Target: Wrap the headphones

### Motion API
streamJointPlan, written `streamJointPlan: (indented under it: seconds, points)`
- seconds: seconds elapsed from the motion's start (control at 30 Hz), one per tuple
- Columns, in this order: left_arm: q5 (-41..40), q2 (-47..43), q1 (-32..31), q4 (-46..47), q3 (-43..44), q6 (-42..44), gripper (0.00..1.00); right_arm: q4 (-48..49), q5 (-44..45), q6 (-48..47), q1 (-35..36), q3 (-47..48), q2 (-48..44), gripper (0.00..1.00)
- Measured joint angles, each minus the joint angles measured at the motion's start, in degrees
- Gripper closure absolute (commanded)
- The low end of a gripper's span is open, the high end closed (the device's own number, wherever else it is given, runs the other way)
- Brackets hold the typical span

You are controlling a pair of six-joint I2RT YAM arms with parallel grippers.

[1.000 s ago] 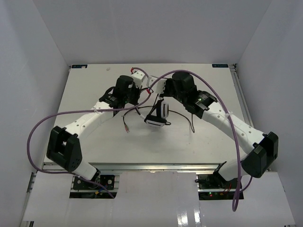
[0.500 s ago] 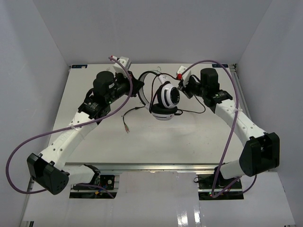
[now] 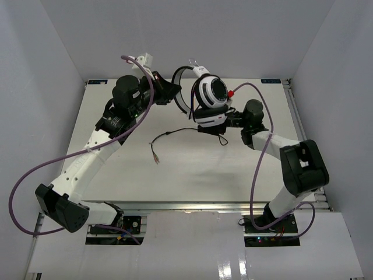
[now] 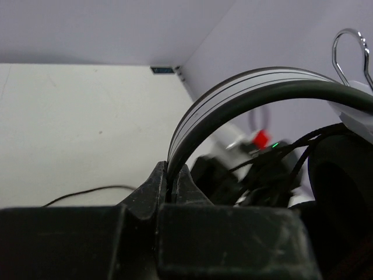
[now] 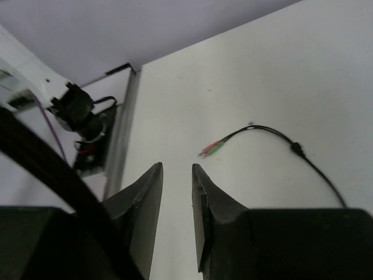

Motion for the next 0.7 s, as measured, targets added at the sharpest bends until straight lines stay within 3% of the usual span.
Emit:
streamJointPlan:
  seconds: [0.07,0.17,0.33,0.4,0.5,0.53,0.63,0.7]
  points:
    - [-2.00,0.79,0.01,1.95,2.94,-3.64,1.00,8.21,-1.42,12.15,1.66,0.28,5.13,0.64]
    - [-8.28,0.87,0.02,4.51,5.60,-7.86,1.00,14.24,-2.16,22.34,4.48,-0.43,7.31,0.61]
    - [-24.61,0.15,0.00,5.53,6.28,-12.66,1.00,20.38,-1.42,26.51,8.44,-6.39,0.85,0.59]
    - [-31.31,0.14,0.02,5.11,5.97,-13.60,1.00,21.41,-0.99,24.27,9.45,-8.75,-3.06,0.63]
    - [-39.96,0.81,0.12,4.77,5.66,-13.11,1.00,20.32,-0.07,18.97,11.55,-9.69,-8.18,0.86]
    - [-42.44,1.30,0.23,4.78,5.66,-12.17,1.00,18.65,0.38,16.89,12.36,-9.68,-9.64,0.89]
    - [-48.36,5.30,0.59,4.45,7.81,-6.35,1.00,7.05,1.70,7.63,14.78,-7.63,-13.37,0.92]
    - [-50.46,9.05,0.79,4.06,9.21,-1.08,1.00,-8.72,4.91,-3.48,16.06,-3.29,-14.96,0.92]
